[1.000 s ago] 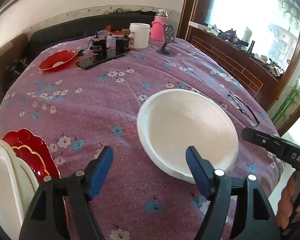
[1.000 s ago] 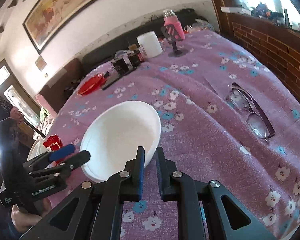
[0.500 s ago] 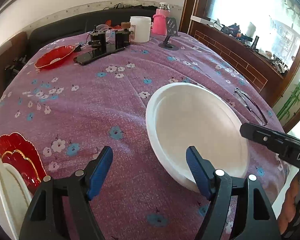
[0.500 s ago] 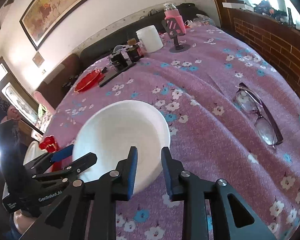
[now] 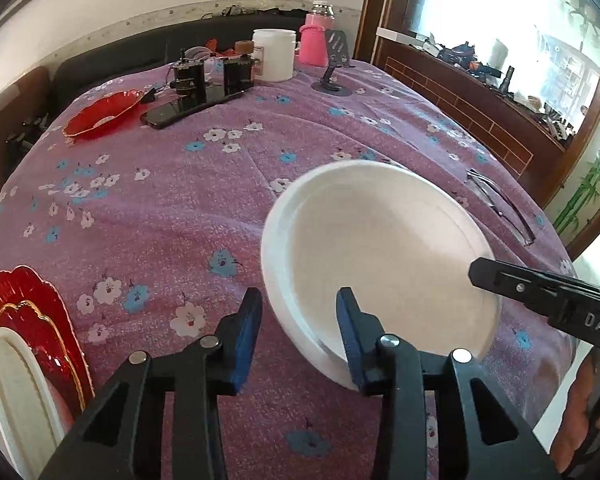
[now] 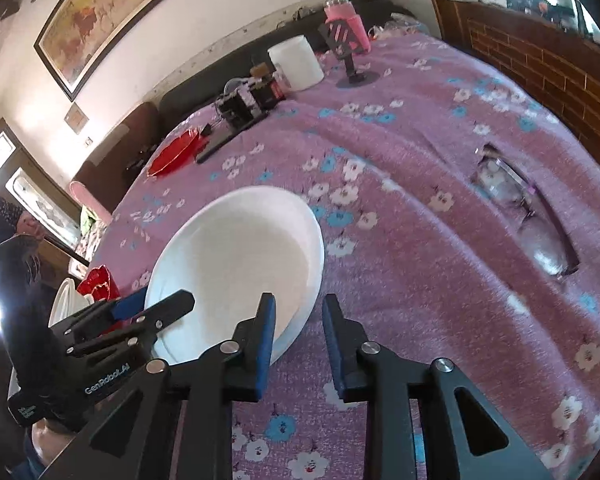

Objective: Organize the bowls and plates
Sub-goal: 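Carry the white foam bowl with the right tool over the red plate stack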

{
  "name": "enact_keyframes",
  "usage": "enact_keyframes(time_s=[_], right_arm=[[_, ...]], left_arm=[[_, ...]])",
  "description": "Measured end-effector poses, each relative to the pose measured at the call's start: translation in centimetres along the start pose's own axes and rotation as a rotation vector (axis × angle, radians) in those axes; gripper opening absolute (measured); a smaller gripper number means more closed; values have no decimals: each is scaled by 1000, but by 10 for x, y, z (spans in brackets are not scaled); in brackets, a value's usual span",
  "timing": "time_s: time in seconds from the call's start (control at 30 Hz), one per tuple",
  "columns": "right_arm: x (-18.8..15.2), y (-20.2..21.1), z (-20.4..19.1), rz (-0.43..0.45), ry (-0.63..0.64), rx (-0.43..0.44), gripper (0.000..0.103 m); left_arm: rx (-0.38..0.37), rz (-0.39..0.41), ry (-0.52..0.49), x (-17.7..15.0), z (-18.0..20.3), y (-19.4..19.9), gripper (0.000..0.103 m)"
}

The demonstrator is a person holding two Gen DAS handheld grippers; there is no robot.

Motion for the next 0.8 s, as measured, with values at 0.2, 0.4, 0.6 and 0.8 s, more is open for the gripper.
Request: enact_keyframes(time_s=[0.2,0.4,0.6,0.8], right_arm=[[1,15,-5,52,16,1,14],[3,29,-18,83,26,26,14],[1,32,-34,88,49,44,14],[0,34,-48,95,71,48,14]], left_arm=[[33,57,-47,2,8,15,27],[97,134,-84,8,6,41,27],[136,172,-88,8,-3,56,27],[152,196,-79,4,-11,69,27]])
Point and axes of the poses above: each gripper's, at about its wrist camera, not at the fingertips, and y roughly against the way its jaws point, z to its right, x to its top, the point moved 10 cm from there along -y, roughly the way its jaws point, and after that the axes turned 2 degrees about -y, right-handed, at the moved point
